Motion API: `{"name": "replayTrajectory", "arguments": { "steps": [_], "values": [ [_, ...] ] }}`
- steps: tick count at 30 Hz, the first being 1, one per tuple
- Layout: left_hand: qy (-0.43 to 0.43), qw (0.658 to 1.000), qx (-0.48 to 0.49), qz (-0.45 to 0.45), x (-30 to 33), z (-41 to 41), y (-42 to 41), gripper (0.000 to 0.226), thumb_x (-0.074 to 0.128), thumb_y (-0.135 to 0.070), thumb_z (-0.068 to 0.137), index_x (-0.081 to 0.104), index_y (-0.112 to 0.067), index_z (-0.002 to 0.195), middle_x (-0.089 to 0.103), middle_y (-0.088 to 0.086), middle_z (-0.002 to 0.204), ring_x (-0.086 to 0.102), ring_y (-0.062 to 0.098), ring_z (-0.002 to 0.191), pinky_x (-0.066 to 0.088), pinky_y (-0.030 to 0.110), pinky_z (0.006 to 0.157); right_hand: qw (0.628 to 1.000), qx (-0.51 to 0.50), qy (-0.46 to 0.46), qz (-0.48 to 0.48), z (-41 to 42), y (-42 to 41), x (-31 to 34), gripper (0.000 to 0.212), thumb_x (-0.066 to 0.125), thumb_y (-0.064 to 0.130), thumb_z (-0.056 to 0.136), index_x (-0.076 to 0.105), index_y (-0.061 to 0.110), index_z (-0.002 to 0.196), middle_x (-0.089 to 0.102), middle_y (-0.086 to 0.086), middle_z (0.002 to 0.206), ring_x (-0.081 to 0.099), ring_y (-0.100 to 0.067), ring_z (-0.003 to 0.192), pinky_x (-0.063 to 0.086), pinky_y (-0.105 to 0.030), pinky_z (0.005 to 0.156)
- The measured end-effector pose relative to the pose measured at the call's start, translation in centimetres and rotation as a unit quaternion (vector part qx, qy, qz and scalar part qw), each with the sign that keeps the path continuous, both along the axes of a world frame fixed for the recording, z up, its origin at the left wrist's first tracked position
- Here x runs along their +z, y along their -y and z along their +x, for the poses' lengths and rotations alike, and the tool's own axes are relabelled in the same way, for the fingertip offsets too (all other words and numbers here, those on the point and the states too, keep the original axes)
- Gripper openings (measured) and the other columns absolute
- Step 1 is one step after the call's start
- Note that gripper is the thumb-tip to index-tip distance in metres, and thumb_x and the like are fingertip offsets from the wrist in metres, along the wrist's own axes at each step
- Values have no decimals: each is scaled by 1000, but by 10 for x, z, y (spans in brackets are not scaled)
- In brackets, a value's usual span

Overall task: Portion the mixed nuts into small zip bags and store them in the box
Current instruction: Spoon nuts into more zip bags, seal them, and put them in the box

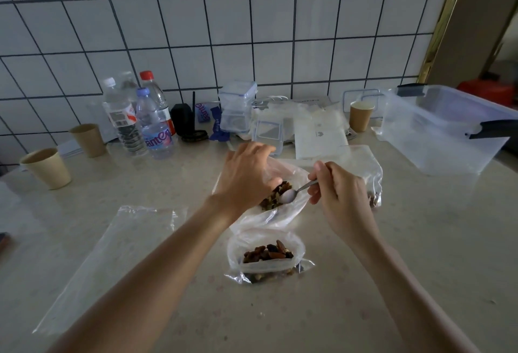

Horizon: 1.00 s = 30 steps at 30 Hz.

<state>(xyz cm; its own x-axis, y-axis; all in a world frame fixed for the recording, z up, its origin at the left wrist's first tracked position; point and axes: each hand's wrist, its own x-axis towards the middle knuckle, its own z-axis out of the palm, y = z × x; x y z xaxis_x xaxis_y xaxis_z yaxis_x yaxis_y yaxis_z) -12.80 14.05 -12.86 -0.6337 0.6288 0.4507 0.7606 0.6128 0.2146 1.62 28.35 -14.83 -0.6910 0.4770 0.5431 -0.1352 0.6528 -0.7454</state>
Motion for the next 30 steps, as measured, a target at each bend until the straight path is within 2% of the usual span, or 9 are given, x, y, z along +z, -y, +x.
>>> {"name": "replayTrajectory", "arguments": {
  "steps": [3, 6, 9, 12, 15, 20, 22, 26, 30],
  "values": [
    [4, 1000, 4, -26, -6, -7, -9, 60, 76, -55, 83, 62, -23, 132, 68, -6, 112, 61, 15, 100, 48, 36, 92, 997, 5, 29, 73, 4, 2, 3, 39, 41, 34, 110, 64, 11, 89, 67, 8, 66, 66, -7, 60, 57, -40, 64],
    [3, 1000, 11, -10, -11, -11, -9, 31, 74, -49, 90, 73, -19, 92, 70, -4, 83, 63, 15, 74, 44, 28, 65, 993, 4, 35, 117, 7, 5, 7, 44, 36, 40, 108, 59, 9, 87, 64, 6, 63, 65, -14, 56, 55, -47, 59],
    [25, 999, 36, 3, -14, -11, -7, 38, 66, -44, 99, 67, -13, 76, 61, 0, 63, 57, 19, 58, 48, 34, 57, 987, 0, 29, 156, 9, 8, 10, 53, 30, 45, 106, 58, 5, 86, 63, -6, 60, 63, -28, 52, 54, -49, 53],
    [50, 996, 55, 51, -13, -14, -1, 44, 64, -43, 101, 59, -12, 71, 56, 0, 59, 55, 20, 55, 45, 35, 54, 983, -18, 28, 180, 9, 10, 12, 50, 31, 41, 107, 57, 3, 85, 62, -10, 59, 62, -32, 50, 53, -48, 50],
    [68, 990, 74, 100, -11, -15, 5, 49, 65, -35, 102, 41, -22, 62, 42, -8, 54, 41, 12, 50, 30, 29, 49, 978, -48, 25, 203, 7, 11, 10, 41, 39, 31, 108, 57, 2, 85, 62, -10, 58, 62, -32, 50, 52, -47, 48],
    [109, 982, 68, 135, -14, -13, 9, 46, 63, -34, 103, 43, -25, 62, 44, -8, 54, 40, 8, 50, 25, 26, 48, 985, -56, 4, 160, 4, 9, 4, 43, 37, 31, 109, 59, 2, 87, 64, -9, 61, 64, -29, 51, 54, -48, 50],
    [124, 981, 72, 129, -15, -14, 10, 48, 61, -38, 103, 43, -20, 62, 43, -6, 55, 38, 10, 50, 26, 27, 49, 992, -39, -13, 123, 3, 8, 2, 43, 38, 31, 109, 60, 2, 87, 65, -7, 61, 65, -27, 52, 54, -49, 53],
    [186, 976, 87, 69, -17, -18, 17, 48, 56, -51, 102, 58, -10, 77, 59, -1, 67, 56, 19, 61, 45, 32, 58, 997, 9, -19, 77, 1, 13, 0, 43, 36, 39, 108, 59, 12, 84, 67, 7, 62, 67, -8, 54, 55, -38, 57],
    [225, 970, 80, 36, -23, -18, 26, 47, 59, -49, 100, 48, -13, 71, 43, -2, 57, 41, 16, 52, 36, 30, 54, 996, 47, 14, 72, 1, 17, -1, 50, 33, 49, 107, 61, 13, 85, 69, 7, 61, 67, -5, 52, 55, -34, 48]
  ]
}}
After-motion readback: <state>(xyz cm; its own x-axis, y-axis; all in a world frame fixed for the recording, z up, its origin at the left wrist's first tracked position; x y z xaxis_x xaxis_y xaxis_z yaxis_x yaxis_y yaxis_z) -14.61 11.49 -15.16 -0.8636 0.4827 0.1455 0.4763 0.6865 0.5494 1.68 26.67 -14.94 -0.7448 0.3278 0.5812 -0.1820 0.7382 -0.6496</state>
